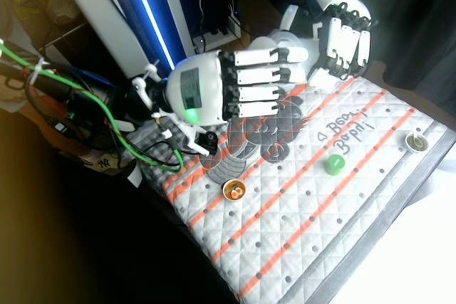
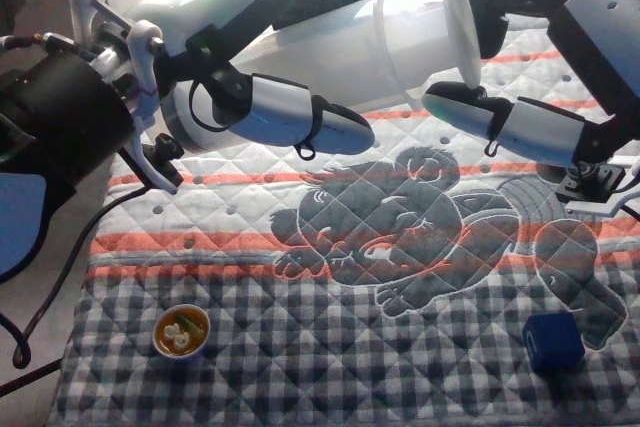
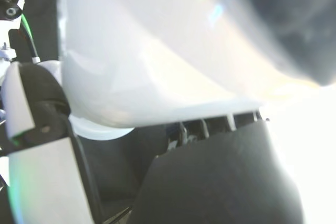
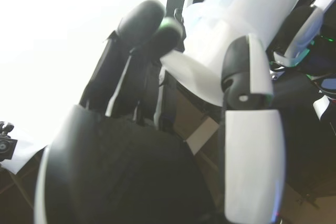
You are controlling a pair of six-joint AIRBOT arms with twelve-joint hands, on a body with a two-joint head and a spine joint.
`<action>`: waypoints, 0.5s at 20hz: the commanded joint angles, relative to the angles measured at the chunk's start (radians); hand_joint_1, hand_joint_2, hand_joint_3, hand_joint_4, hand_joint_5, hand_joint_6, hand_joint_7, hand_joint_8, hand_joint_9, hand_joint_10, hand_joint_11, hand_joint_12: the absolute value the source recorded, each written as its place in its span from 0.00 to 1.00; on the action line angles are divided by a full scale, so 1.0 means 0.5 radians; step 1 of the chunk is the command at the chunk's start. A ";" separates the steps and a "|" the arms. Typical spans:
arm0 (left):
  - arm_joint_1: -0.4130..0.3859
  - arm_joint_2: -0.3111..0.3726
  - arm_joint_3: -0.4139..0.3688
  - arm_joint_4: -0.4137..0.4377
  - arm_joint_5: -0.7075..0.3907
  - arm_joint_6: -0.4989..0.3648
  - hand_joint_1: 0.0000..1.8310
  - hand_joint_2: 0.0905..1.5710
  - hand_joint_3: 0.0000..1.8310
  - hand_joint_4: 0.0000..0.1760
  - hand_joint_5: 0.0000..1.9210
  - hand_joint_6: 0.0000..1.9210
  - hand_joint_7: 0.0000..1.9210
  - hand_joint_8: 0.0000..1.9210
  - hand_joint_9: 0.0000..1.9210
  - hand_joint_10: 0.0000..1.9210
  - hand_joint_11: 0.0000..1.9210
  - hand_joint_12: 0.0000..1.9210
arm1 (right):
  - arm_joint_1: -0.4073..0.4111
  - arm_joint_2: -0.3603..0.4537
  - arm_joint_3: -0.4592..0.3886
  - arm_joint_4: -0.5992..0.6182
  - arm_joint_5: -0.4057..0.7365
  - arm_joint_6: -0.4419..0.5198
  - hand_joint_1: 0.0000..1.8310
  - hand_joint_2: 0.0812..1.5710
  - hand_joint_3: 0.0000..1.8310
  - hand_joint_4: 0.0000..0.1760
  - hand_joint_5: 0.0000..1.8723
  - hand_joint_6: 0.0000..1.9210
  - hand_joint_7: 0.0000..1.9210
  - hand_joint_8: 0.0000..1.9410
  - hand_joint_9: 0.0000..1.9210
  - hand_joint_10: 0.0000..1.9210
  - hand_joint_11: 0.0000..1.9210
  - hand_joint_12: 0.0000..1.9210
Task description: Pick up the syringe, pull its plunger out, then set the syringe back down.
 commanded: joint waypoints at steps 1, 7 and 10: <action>-0.028 0.018 0.006 0.029 0.338 -0.040 0.74 0.73 0.00 0.00 0.43 0.66 0.50 0.55 0.39 0.70 0.20 0.83 | 0.019 -0.009 0.004 -0.054 0.153 -0.011 0.73 0.76 0.00 0.00 0.46 0.53 0.37 0.73 0.36 0.85 0.36 0.90; -0.007 0.064 0.025 -0.046 0.269 -0.039 0.74 0.72 0.00 0.00 0.43 0.61 0.48 0.55 0.41 0.73 0.32 0.83 | 0.019 0.047 -0.041 -0.054 0.220 -0.016 0.81 0.74 0.00 0.00 0.47 0.48 0.38 0.69 0.38 0.76 0.37 0.90; 0.007 0.084 0.043 -0.096 0.229 -0.039 0.67 0.75 0.00 0.00 0.41 0.63 0.45 0.66 0.40 0.66 0.31 0.86 | 0.019 0.105 -0.077 -0.054 0.256 -0.041 0.73 0.76 0.00 0.00 0.47 0.65 0.35 0.67 0.36 0.76 0.32 0.80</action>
